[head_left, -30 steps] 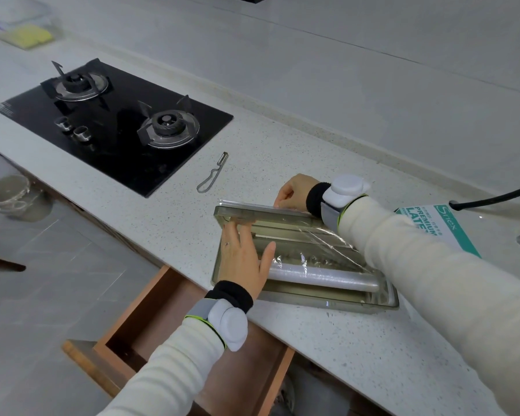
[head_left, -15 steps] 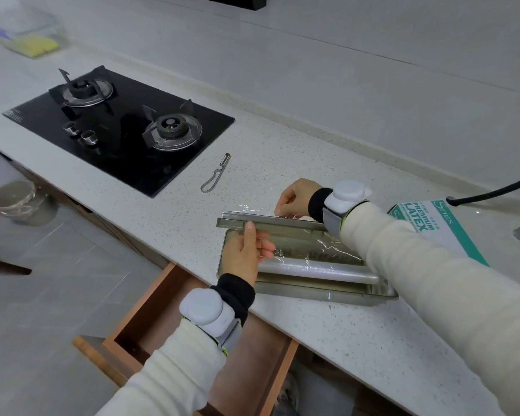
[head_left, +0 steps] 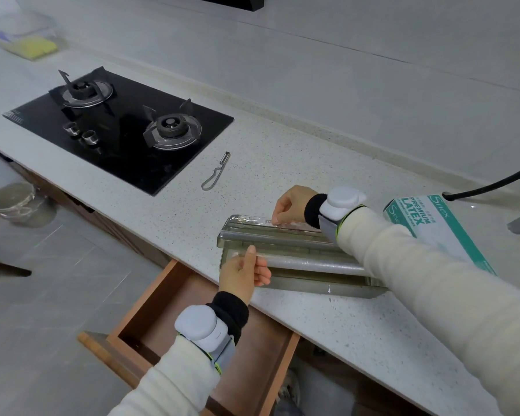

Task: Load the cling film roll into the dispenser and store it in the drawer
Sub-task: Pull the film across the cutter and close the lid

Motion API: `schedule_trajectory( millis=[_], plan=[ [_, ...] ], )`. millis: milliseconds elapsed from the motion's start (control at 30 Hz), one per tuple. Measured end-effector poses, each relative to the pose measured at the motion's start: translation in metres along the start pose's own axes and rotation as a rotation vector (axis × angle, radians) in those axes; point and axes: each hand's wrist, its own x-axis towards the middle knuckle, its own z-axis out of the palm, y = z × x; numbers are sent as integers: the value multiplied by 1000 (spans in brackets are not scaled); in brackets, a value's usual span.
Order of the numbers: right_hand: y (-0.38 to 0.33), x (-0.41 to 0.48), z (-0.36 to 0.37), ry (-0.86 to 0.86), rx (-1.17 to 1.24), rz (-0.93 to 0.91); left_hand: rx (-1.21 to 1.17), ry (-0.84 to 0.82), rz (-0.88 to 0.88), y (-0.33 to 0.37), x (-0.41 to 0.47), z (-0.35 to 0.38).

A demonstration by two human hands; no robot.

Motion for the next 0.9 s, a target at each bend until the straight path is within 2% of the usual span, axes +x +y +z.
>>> schedule_trajectory(
  millis=[433, 767, 900],
  plan=[
    [-1, -8, 17, -36, -56, -17, -64, -9, -127, -30, -7, -2],
    [-2, -15, 23, -22, -68, -6, -41, -30, -178, -33, -9, -9],
    [-2, -16, 25, -31, -67, 1, 58, -52, -193, -30, -10, -18]
  ],
)
